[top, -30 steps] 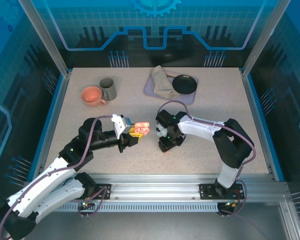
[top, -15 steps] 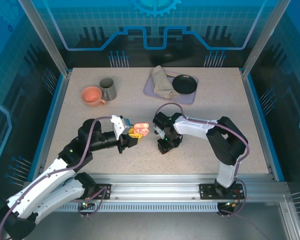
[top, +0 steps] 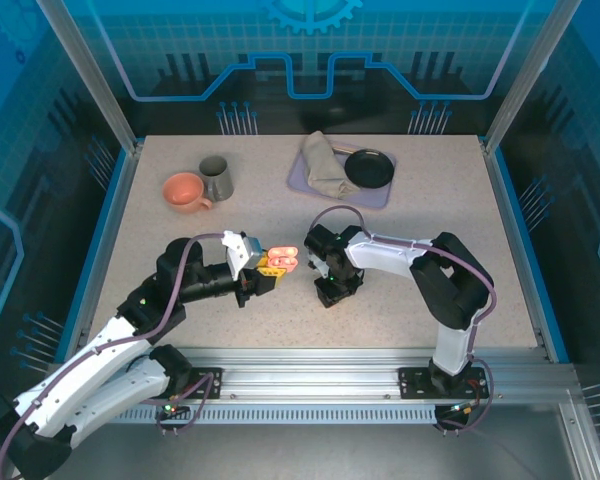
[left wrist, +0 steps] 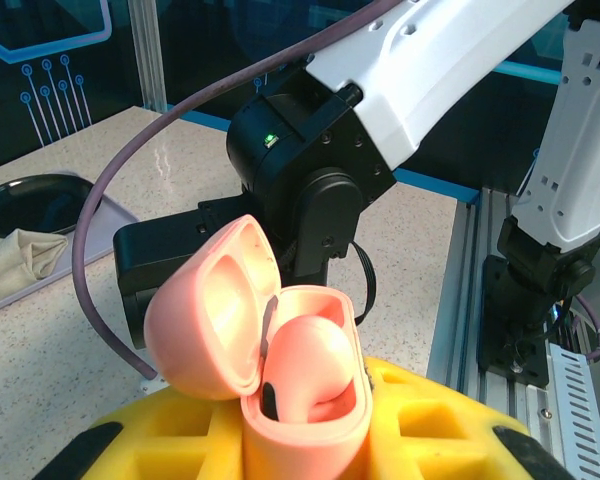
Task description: Insert the wireless bluetooth earbuds into the charging case
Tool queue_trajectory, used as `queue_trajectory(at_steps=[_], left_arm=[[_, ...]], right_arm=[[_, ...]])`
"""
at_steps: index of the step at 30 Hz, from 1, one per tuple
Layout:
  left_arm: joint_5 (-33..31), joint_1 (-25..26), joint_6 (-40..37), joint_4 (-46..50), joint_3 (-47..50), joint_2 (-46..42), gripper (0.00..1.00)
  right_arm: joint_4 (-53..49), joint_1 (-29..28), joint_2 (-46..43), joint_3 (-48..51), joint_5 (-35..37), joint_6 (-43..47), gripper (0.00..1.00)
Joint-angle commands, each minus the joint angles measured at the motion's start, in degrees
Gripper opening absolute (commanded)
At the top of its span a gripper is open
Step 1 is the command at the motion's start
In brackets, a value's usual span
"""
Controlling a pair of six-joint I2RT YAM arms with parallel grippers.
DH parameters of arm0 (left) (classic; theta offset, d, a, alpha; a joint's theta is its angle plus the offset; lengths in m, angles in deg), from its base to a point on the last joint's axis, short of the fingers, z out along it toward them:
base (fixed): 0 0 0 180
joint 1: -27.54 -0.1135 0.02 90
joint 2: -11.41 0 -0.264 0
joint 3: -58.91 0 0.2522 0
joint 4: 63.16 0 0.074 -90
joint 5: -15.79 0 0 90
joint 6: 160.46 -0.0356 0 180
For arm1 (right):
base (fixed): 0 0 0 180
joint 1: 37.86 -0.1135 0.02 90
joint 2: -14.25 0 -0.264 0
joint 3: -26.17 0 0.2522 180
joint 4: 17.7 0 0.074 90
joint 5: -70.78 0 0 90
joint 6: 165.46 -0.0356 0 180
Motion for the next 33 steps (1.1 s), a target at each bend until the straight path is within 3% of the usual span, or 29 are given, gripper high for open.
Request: queue_trajectory(at_steps=[1, 13, 33], left_arm=[[-0.6, 0.3, -0.5, 0.0, 0.5, -0.9, 0.0], [-0.7, 0.3, -0.4, 0.1, 0.4, -0.8, 0.0], [-0.3, 0.3, 0.1, -0.8, 0.0, 0.4, 0.0]], right_arm=[[-1.1, -0.9, 1.5, -0.5, -0.2, -1.0, 0.3], [0.2, -0.6, -0.2, 0.3, -0.3, -0.9, 0.23], [2.9, 2.5, -10.6, 3.9, 2.0, 3.0, 0.2]])
